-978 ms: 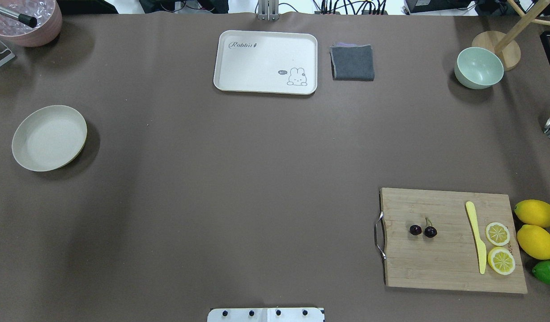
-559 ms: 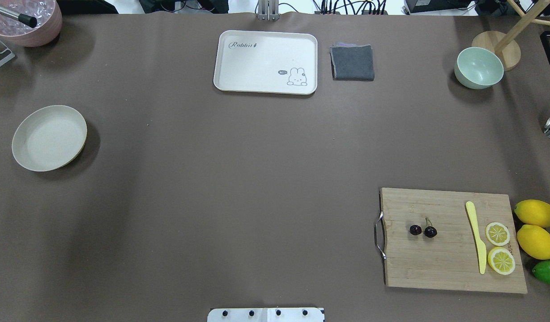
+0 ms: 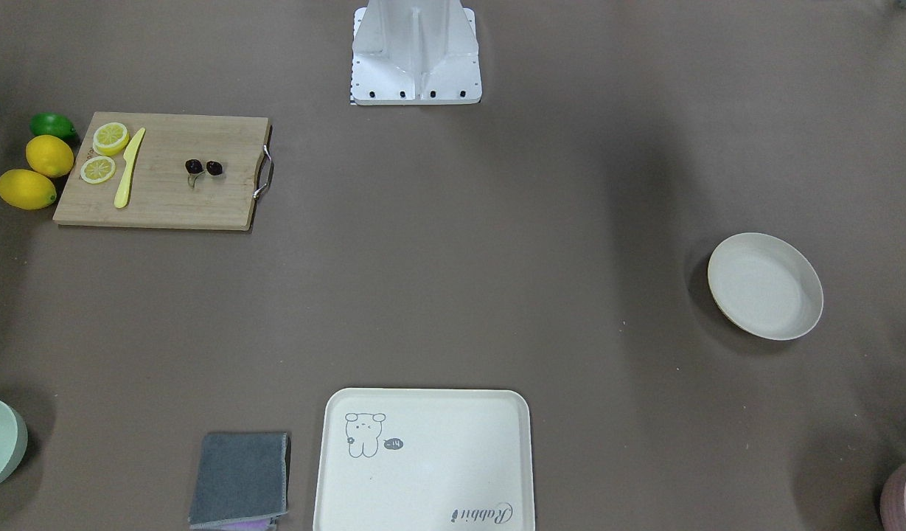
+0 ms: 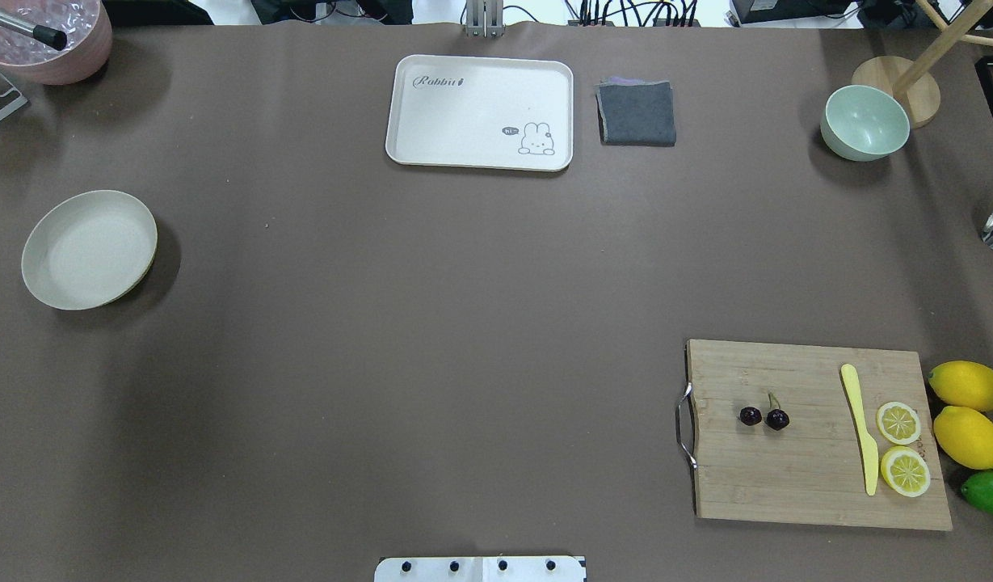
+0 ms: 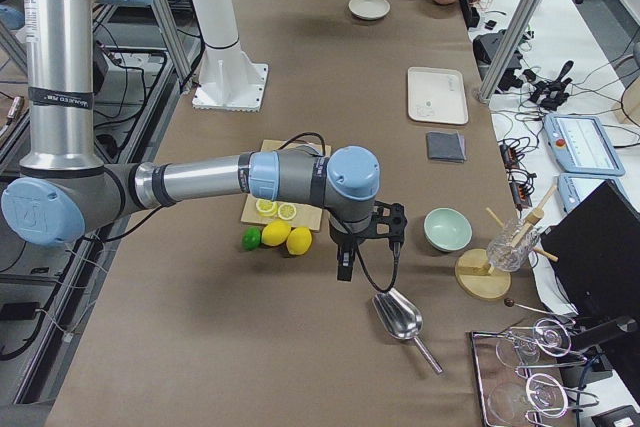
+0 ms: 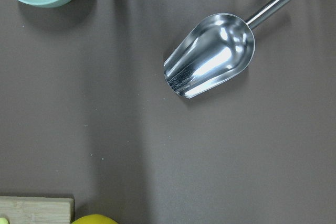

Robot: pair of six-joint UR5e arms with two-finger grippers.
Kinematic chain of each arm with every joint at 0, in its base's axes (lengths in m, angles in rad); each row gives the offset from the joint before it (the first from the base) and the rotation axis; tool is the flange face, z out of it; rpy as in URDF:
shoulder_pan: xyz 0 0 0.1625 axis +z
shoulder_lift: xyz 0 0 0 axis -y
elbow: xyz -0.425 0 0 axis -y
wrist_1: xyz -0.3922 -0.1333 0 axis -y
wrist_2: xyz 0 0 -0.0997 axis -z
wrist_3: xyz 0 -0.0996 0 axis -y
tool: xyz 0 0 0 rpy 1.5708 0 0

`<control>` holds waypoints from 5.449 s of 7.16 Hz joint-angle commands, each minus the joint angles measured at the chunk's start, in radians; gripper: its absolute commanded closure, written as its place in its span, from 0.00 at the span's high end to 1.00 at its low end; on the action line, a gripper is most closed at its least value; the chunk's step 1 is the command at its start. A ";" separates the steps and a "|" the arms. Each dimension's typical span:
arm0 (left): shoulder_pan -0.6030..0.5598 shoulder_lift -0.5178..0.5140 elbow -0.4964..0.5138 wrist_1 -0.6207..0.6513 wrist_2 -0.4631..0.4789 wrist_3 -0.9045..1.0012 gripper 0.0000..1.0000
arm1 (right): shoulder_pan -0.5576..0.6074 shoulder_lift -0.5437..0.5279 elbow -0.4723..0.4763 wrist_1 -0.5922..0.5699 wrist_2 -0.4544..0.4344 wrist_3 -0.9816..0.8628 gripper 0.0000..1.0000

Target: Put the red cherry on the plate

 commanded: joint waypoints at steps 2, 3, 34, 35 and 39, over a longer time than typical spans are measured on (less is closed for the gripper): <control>0.245 -0.063 0.221 -0.379 0.129 -0.354 0.98 | 0.000 0.002 0.001 0.011 -0.001 0.020 1.00; 0.268 -0.063 0.224 -0.380 0.140 -0.360 0.98 | 0.000 0.000 0.000 0.027 -0.002 0.026 1.00; 0.930 -0.475 -0.098 -0.055 0.574 -1.393 0.00 | -0.139 0.032 0.097 0.172 0.073 0.322 1.00; 0.929 -0.474 -0.100 -0.053 0.574 -1.390 0.00 | -0.209 0.070 0.136 0.172 0.070 0.457 1.00; 0.920 -0.469 -0.109 -0.052 0.572 -1.385 0.58 | -0.505 0.088 0.192 0.461 -0.046 0.925 1.00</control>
